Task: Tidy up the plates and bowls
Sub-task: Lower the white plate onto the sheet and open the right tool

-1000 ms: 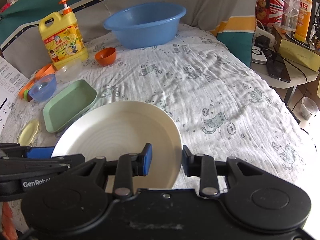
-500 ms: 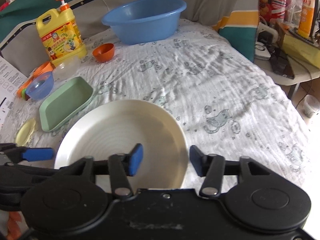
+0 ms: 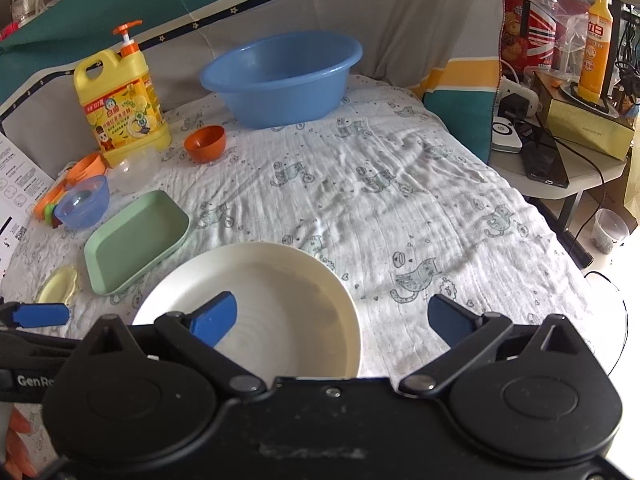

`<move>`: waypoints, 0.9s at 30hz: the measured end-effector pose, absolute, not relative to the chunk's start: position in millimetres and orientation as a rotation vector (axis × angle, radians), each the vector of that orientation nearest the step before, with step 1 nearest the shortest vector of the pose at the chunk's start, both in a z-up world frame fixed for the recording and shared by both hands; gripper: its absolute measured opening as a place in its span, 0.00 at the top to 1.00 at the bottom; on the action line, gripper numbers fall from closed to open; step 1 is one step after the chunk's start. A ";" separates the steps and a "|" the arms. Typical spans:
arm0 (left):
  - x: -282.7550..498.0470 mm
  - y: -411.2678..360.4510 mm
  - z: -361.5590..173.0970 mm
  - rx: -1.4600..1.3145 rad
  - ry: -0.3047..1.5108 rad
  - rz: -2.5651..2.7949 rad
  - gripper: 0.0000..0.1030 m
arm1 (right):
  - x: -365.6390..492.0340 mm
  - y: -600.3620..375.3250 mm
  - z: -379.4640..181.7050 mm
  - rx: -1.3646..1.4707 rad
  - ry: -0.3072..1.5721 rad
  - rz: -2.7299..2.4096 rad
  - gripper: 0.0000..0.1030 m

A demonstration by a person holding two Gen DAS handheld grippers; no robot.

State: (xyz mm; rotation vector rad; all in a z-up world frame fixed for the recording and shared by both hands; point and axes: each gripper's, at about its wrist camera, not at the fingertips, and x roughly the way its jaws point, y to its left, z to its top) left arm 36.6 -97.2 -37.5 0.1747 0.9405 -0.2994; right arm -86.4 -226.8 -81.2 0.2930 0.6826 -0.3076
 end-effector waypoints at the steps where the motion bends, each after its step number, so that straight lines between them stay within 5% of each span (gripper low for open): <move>1: 37.0 -94.2 -36.0 0.164 0.939 -0.293 0.00 | -86.5 -225.7 -80.0 0.289 0.683 -0.308 0.00; 27: 73.7 -6.3 -26.8 -0.029 0.914 -0.135 0.00 | -43.0 -195.9 -54.5 0.237 0.688 -0.208 0.00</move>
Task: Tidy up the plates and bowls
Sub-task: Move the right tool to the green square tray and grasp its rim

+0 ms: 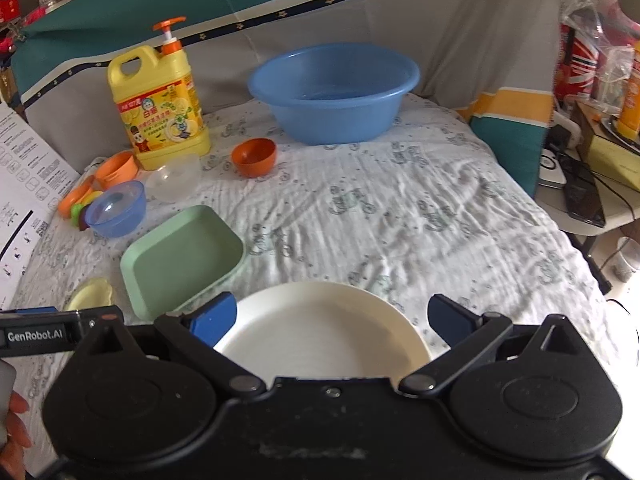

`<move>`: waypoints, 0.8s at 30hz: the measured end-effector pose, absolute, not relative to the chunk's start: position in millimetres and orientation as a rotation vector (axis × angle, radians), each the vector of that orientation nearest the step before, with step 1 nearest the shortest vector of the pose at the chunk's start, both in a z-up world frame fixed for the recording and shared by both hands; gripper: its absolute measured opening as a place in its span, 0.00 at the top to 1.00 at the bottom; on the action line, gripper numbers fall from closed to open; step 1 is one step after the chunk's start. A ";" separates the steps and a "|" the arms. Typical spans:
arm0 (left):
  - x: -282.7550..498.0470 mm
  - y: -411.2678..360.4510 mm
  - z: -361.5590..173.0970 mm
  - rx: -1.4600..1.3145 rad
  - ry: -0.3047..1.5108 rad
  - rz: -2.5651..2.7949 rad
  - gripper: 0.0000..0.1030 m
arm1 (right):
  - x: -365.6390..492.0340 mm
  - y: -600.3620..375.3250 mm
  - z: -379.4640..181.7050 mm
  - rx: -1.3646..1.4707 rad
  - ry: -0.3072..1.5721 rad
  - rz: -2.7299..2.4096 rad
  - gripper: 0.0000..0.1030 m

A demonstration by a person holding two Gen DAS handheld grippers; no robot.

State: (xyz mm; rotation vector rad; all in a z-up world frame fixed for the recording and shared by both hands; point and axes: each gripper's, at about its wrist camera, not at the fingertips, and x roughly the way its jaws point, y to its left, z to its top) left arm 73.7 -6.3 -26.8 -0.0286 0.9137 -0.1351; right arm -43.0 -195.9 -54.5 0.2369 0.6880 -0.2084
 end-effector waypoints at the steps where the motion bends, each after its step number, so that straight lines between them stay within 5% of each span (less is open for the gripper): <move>1: 77.4 -1.9 -26.8 -0.032 0.913 -0.129 0.00 | -37.5 -193.7 -54.4 0.234 0.693 -0.192 0.00; 11: 116.3 2.8 -42.7 -0.016 0.945 -0.124 0.00 | 25.4 -176.2 -49.0 0.245 0.735 -0.052 0.00; 13: 123.3 -2.0 -46.8 -0.008 0.949 -0.134 0.03 | 39.3 -177.2 -49.5 0.262 0.735 -0.045 0.06; 24: 156.6 -10.2 -71.1 -0.046 1.035 -0.201 0.42 | 101.5 -188.4 -74.3 0.345 0.789 0.016 0.35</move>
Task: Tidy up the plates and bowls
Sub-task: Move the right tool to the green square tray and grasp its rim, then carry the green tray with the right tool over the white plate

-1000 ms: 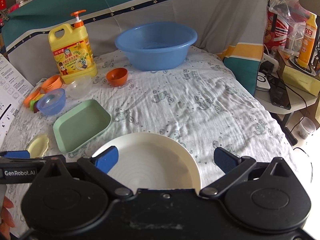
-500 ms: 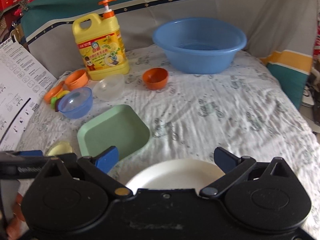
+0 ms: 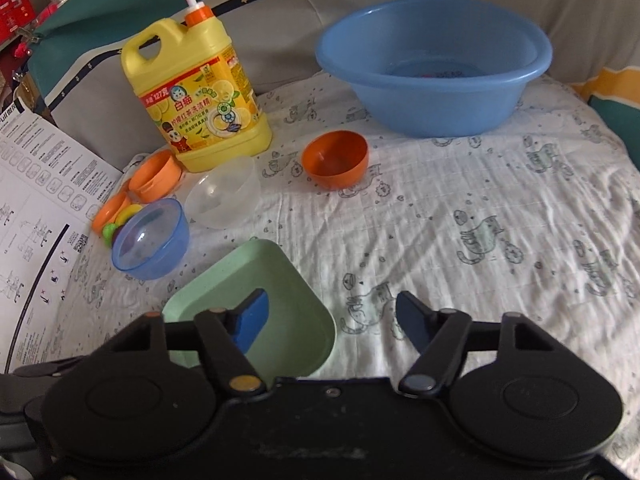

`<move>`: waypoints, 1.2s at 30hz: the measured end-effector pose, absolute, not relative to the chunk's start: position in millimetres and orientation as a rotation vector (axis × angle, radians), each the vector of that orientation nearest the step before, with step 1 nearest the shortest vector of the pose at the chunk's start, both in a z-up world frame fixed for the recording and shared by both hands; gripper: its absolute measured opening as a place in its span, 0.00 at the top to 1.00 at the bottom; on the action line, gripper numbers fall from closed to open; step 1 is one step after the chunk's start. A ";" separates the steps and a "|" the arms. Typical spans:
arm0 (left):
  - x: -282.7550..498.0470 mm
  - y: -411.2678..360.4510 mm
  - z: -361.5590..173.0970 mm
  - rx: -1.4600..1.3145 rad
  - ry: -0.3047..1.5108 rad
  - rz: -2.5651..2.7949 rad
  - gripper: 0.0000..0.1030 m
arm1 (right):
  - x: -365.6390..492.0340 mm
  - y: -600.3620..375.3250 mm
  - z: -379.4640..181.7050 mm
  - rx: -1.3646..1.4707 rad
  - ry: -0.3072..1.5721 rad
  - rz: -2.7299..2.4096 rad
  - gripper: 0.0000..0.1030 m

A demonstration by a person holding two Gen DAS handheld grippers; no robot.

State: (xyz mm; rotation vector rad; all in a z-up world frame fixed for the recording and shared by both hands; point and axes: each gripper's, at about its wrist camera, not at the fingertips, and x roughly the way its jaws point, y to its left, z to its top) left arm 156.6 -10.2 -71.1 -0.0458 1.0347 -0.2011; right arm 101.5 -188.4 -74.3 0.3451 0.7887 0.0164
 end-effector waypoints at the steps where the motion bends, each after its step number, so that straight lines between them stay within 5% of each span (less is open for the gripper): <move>1: 159.3 -11.9 -73.0 -0.046 1.040 -0.207 0.44 | 105.9 -188.6 -77.1 0.347 0.795 0.020 0.39; 7: 176.4 -26.0 -73.3 -0.011 1.012 -0.245 0.48 | 126.3 -189.7 -93.5 0.359 0.834 0.036 0.55; 15: 186.3 -28.5 -75.7 0.001 1.011 -0.243 0.48 | 139.0 -186.3 -104.6 0.324 0.854 0.049 0.65; 22: 179.2 -28.5 -75.8 0.009 1.006 -0.246 0.49 | 145.9 -180.0 -106.5 0.286 0.839 0.051 0.65; 27: 180.3 -26.7 -74.9 0.016 0.997 -0.211 0.66 | 141.7 -175.0 -106.1 0.293 0.846 0.059 0.65; 36: 173.6 -21.0 -63.3 0.012 0.990 -0.188 0.66 | 124.3 -170.5 -93.6 0.310 0.832 0.071 0.65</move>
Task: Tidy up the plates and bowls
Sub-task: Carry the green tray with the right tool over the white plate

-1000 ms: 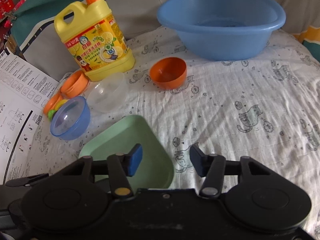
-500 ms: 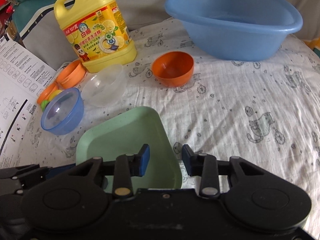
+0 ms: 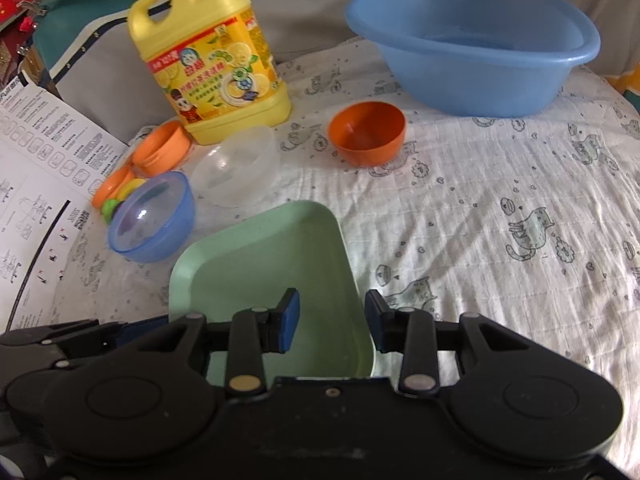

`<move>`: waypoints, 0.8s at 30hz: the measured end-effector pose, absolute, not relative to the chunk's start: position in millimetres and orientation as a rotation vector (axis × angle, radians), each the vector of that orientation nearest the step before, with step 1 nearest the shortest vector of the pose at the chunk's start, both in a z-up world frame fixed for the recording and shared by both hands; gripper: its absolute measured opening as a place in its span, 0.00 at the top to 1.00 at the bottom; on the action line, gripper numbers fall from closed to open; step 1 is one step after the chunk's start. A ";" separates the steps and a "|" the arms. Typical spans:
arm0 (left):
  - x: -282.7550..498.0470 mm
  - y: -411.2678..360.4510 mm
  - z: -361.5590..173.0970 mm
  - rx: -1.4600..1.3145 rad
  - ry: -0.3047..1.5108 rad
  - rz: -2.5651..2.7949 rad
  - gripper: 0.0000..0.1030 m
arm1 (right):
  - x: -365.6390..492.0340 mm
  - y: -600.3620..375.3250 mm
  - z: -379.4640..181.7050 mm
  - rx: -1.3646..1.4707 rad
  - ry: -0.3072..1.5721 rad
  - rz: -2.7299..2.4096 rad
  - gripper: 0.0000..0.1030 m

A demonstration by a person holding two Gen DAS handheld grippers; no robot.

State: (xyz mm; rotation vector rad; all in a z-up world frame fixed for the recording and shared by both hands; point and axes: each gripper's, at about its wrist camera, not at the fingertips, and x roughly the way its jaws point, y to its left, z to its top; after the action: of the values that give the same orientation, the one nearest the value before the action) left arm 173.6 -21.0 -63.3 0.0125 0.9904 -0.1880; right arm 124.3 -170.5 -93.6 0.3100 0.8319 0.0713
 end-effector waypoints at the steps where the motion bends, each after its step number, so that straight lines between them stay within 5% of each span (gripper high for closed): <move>1: 172.5 -19.8 -60.7 0.008 0.991 -0.189 0.66 | 121.1 -169.9 -90.7 0.309 0.828 0.073 0.65; 24: 86.0 -44.5 6.2 0.053 0.904 -0.263 0.66 | 0.8 -189.0 -33.0 0.352 0.755 0.012 0.65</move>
State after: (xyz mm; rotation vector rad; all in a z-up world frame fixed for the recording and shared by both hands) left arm 86.0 -44.5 6.2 0.0530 0.9036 -0.2635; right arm 0.8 -189.0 -33.0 0.3518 0.7545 0.0121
